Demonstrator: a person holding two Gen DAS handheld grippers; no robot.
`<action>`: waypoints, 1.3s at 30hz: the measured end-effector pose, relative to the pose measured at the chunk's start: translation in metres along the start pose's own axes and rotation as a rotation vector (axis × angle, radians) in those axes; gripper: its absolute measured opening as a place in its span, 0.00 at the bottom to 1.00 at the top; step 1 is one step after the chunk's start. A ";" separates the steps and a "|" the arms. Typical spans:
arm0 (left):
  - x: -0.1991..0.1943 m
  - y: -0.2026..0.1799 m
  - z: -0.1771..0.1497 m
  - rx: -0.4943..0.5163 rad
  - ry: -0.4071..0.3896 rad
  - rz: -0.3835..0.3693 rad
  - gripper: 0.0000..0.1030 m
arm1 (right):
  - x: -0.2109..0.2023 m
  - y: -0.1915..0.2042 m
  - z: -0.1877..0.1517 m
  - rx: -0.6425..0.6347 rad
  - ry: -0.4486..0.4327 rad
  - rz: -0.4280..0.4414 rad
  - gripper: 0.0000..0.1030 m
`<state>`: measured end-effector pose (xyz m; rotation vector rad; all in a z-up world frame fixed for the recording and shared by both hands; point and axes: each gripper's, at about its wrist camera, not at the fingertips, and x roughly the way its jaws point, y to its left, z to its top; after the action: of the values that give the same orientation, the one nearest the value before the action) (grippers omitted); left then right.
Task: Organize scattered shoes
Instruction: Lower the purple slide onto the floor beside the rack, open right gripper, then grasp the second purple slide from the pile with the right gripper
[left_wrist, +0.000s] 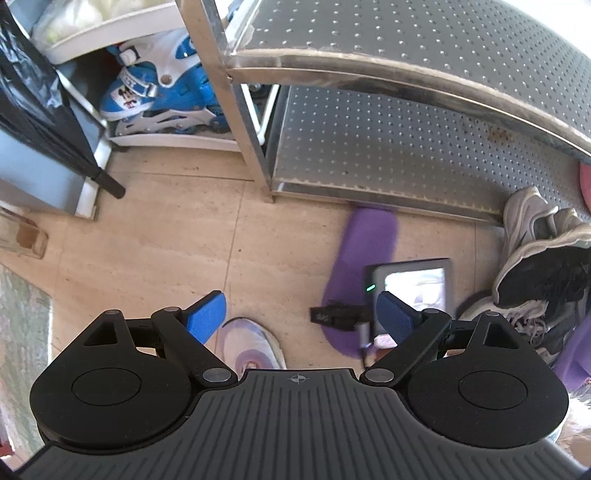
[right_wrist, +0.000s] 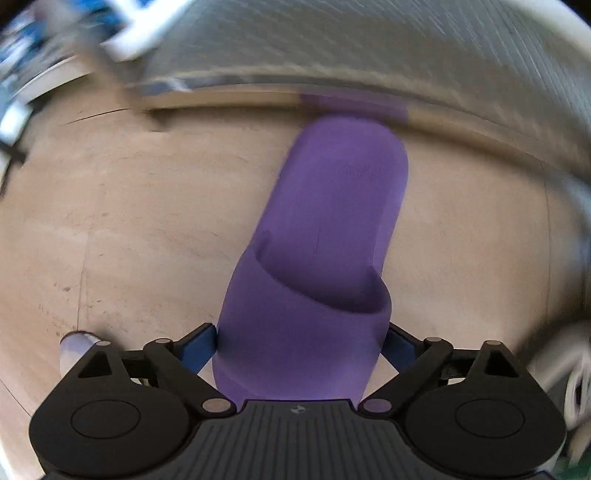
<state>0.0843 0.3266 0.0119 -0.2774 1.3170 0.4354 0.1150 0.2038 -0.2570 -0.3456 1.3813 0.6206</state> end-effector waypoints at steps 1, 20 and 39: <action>0.000 0.000 0.000 -0.001 0.000 -0.002 0.90 | 0.003 0.004 0.002 0.001 0.009 0.016 0.90; -0.014 -0.107 -0.030 0.271 -0.025 -0.027 0.90 | -0.164 -0.094 -0.051 0.239 -0.132 0.127 0.87; -0.026 -0.253 -0.081 0.558 -0.003 -0.181 0.90 | -0.299 -0.262 -0.161 0.602 -0.359 -0.198 0.87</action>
<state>0.1252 0.0635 0.0057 0.0719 1.3421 -0.0916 0.1218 -0.1577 -0.0258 0.1123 1.1059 0.0769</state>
